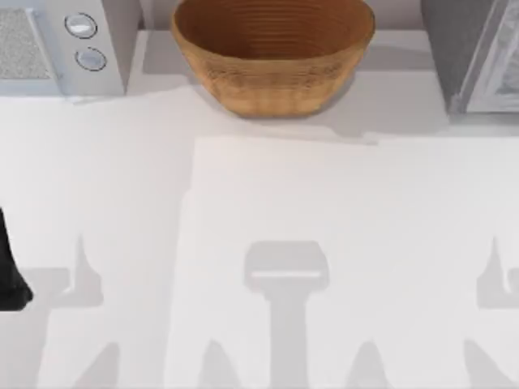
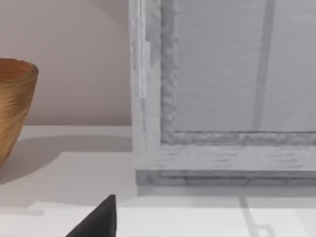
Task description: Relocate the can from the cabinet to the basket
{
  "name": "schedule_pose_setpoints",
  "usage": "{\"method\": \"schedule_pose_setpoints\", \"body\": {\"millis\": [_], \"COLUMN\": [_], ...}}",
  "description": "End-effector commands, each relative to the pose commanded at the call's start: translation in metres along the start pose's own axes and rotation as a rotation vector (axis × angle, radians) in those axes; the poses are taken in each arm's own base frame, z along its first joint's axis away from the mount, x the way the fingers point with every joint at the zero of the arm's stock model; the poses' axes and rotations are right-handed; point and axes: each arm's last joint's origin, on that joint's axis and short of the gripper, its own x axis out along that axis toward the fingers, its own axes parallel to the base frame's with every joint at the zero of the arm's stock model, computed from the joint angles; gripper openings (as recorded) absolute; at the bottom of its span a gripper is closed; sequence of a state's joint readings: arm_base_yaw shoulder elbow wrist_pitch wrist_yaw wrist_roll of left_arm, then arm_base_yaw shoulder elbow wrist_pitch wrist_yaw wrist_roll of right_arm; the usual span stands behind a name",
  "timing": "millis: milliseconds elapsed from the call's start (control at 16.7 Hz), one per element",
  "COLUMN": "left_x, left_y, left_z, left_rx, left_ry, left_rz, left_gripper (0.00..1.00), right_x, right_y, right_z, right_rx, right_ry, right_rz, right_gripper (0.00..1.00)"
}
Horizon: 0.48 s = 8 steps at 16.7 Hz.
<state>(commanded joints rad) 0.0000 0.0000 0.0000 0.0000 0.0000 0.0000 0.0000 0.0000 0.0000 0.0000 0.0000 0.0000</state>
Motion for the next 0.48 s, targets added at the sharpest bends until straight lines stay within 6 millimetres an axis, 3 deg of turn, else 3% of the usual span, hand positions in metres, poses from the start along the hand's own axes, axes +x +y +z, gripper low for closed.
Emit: {"method": "schedule_pose_setpoints", "body": {"millis": [240, 480], "left_x": [0.000, 0.000], "left_y": [0.000, 0.000], "left_z": [0.000, 0.000], "left_rx": [0.000, 0.000], "left_ry": [0.000, 0.000], "left_rz": [0.000, 0.000], "left_gripper": [1.00, 1.00], "right_x": [0.000, 0.001], "right_y": [0.000, 0.003], "right_z": [0.008, 0.057], "right_rx": [0.001, 0.003], "right_ry": [-0.001, 0.001], "right_rz": [0.001, 0.002], "right_gripper": [1.00, 1.00]}}
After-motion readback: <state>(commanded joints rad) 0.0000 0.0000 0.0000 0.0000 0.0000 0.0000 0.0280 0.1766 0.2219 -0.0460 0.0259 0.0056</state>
